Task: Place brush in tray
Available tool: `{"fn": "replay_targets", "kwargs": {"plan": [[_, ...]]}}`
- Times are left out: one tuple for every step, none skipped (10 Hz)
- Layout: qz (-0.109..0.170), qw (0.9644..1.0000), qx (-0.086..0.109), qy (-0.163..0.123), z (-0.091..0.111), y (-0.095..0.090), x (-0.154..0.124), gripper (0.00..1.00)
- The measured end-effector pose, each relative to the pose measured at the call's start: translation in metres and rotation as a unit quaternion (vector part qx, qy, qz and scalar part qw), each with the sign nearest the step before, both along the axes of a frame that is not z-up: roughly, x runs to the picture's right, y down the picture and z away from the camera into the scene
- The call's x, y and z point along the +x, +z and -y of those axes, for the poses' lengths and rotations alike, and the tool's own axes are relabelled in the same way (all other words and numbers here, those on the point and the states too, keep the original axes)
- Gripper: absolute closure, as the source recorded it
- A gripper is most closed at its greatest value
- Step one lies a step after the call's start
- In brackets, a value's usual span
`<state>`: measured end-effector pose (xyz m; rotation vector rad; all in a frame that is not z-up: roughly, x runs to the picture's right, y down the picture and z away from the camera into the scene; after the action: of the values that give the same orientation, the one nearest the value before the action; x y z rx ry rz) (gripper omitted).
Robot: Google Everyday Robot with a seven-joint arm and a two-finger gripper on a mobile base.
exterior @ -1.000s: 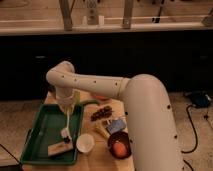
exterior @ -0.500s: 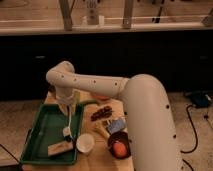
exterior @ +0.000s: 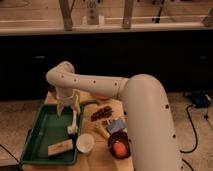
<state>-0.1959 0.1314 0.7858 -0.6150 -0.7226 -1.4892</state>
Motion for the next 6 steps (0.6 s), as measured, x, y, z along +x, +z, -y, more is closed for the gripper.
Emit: {"fn": "replay_targets", "kwargs": {"plan": [[-0.002,1.0000,0.000,0.002,0.0005,0.0004,0.0002,0.39],[-0.004,1.0000,0.000,0.004,0.0017,0.0011,0.0018,0.30],[-0.005,1.0000,0.000,0.004,0.0024,0.0014,0.0031,0.24],[-0.007,1.0000,0.000,0.005,0.0034,0.0018,0.0047,0.20],[-0.008,1.0000,0.000,0.005,0.0025,0.0020,0.0055,0.21],[-0.009,0.9999,0.000,0.006,0.0024,0.0020,0.0053,0.20]]}}
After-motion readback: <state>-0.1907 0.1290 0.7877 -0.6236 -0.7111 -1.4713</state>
